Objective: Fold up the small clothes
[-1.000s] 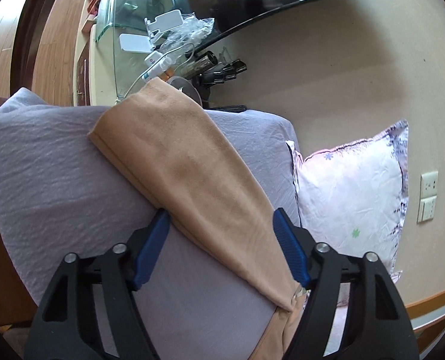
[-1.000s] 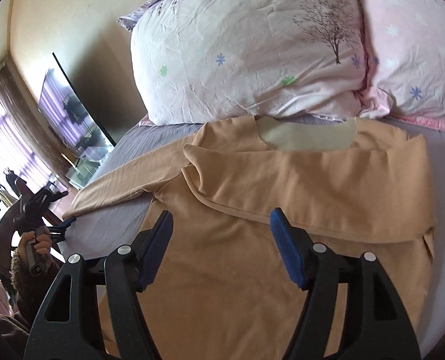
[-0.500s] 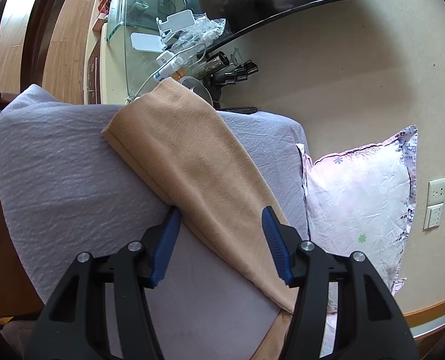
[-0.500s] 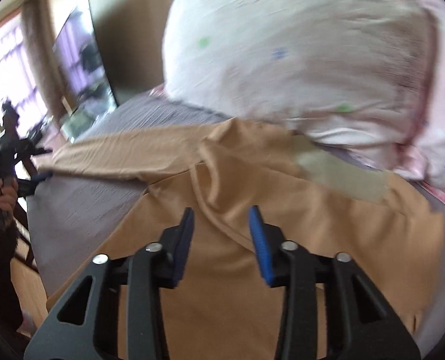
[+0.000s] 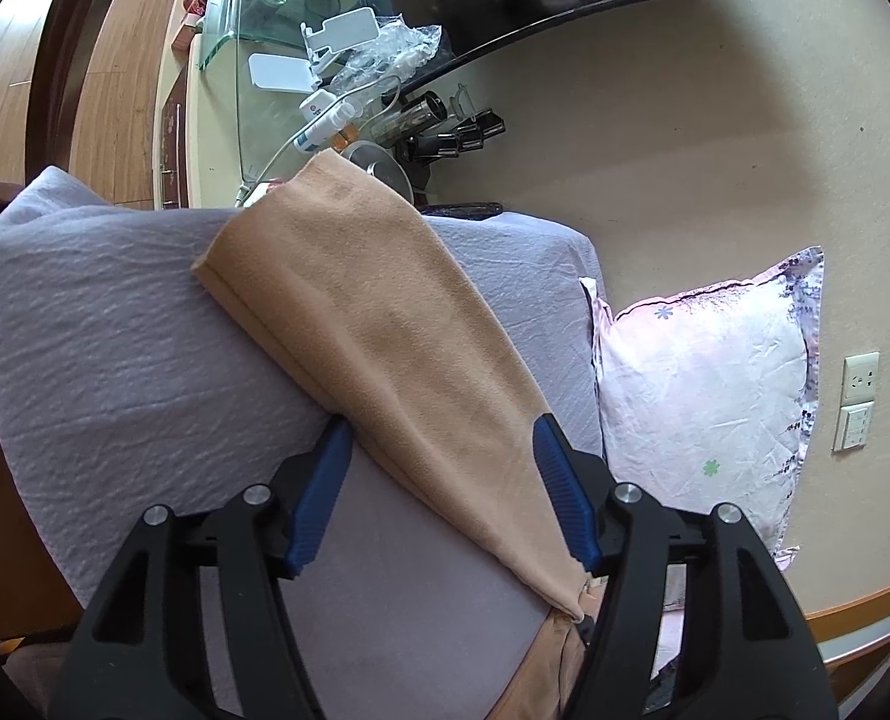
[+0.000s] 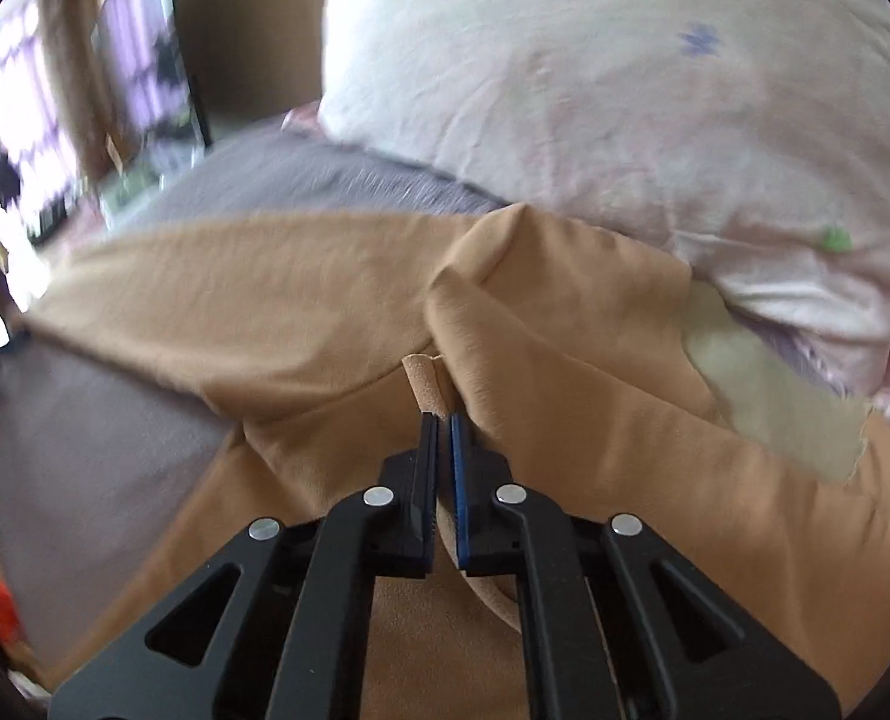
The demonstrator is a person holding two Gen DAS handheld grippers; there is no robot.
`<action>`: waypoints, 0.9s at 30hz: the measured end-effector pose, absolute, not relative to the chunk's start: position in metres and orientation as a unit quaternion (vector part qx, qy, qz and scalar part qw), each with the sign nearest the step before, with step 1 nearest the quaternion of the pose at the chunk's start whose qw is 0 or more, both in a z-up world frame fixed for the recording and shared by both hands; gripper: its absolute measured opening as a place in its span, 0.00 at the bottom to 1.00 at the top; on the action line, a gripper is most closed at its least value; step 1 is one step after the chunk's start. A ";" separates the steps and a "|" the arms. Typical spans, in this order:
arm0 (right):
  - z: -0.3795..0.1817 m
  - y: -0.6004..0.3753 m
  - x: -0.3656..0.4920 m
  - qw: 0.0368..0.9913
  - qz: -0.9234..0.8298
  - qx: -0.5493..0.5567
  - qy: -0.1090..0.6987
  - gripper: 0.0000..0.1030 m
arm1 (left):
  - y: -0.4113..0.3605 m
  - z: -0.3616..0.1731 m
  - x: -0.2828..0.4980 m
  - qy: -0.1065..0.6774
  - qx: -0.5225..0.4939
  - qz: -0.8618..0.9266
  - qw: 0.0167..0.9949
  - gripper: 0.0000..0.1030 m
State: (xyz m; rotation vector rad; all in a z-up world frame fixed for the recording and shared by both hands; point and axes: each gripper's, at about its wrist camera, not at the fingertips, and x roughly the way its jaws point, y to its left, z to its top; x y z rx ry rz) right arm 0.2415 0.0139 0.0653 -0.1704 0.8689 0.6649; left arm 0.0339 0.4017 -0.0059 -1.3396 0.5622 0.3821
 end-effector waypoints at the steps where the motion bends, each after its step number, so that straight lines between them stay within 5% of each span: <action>1: 0.075 0.007 0.236 0.850 0.336 -0.057 0.401 0.05 | 0.402 -0.006 0.034 0.255 -0.609 0.173 0.731 0.61; 6: 0.075 0.008 0.212 0.793 0.405 -0.049 0.452 0.13 | 0.402 -0.005 0.035 0.253 -0.608 0.174 0.732 0.62; 8: 0.079 -0.004 0.209 0.799 0.402 -0.026 0.447 0.44 | 0.402 -0.005 0.035 0.250 -0.607 0.176 0.733 0.61; 10: 0.087 -0.020 0.207 0.808 0.397 -0.002 0.435 0.58 | 0.402 -0.005 0.035 0.253 -0.602 0.186 0.734 0.48; 13: 0.095 -0.039 0.207 0.809 0.399 0.028 0.430 0.62 | 0.406 -0.013 0.035 0.267 -0.595 0.207 0.729 0.10; 20: 0.110 -0.092 0.195 0.830 0.375 0.063 0.408 0.63 | 0.397 0.015 0.050 0.262 -0.527 0.230 0.775 0.06; 27: 0.128 -0.187 0.201 0.884 0.282 0.140 0.345 0.66 | 0.231 0.126 0.139 0.240 -0.246 0.100 0.934 0.06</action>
